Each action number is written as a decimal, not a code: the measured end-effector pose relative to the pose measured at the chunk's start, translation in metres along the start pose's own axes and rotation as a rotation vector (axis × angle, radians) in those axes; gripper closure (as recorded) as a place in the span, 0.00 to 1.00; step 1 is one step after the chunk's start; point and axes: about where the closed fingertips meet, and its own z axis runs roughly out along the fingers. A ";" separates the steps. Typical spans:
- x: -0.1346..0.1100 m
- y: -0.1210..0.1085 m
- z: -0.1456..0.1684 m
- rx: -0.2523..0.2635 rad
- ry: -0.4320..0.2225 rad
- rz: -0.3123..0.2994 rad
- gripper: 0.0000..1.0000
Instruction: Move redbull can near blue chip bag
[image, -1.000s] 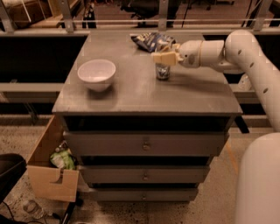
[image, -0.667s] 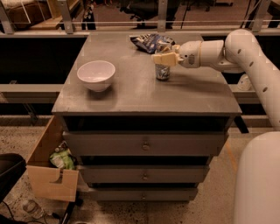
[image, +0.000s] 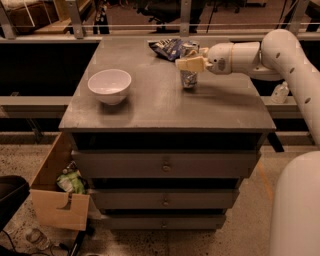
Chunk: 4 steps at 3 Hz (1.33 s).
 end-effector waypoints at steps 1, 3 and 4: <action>-0.032 -0.013 -0.027 0.081 0.001 -0.034 1.00; -0.060 -0.068 -0.054 0.250 -0.026 -0.028 1.00; -0.066 -0.100 -0.064 0.378 -0.066 0.001 1.00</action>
Offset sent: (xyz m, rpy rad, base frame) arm 0.0552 -0.0913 0.0983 -0.0378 -0.0986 -0.2675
